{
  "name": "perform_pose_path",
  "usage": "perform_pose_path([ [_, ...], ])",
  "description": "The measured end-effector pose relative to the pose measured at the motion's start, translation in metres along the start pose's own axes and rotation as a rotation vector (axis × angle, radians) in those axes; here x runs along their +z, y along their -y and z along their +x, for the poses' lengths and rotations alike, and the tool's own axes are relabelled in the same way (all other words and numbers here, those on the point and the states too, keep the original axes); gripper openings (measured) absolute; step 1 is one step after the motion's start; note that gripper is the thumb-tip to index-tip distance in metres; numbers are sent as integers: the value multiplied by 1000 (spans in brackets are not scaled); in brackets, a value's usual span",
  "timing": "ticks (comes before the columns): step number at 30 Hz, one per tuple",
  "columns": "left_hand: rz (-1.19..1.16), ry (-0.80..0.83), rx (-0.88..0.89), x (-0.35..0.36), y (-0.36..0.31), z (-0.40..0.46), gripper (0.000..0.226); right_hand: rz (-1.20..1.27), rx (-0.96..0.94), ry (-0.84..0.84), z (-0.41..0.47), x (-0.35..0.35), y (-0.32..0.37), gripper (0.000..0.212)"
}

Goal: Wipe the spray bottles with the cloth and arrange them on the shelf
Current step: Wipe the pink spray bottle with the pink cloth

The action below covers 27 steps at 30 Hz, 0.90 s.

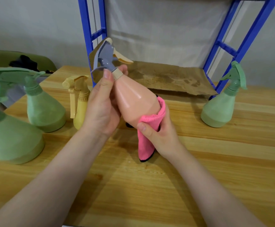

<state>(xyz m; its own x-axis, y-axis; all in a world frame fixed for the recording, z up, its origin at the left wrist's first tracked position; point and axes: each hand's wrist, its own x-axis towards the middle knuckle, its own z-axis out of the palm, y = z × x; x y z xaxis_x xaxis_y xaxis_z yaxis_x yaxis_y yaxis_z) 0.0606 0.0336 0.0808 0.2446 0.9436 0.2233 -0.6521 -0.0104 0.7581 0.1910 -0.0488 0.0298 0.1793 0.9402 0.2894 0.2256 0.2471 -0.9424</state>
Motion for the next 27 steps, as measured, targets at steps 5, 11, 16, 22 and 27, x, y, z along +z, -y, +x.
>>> perform_pose_path([
  [5,179,160,8,-3,-2,-1,38,-31,-8,1,-1,-4,9,71],
  [11,281,406,-43,-6,2,-5,38,47,-44,112,3,-7,16,61],
  [16,458,622,-126,-3,8,-13,28,53,-41,158,2,-7,19,58],
  [22,424,563,-108,-4,16,-9,21,67,-45,-10,3,-1,19,45],
  [27,380,586,-38,-7,16,-6,38,-67,-92,-177,2,5,21,21],
])
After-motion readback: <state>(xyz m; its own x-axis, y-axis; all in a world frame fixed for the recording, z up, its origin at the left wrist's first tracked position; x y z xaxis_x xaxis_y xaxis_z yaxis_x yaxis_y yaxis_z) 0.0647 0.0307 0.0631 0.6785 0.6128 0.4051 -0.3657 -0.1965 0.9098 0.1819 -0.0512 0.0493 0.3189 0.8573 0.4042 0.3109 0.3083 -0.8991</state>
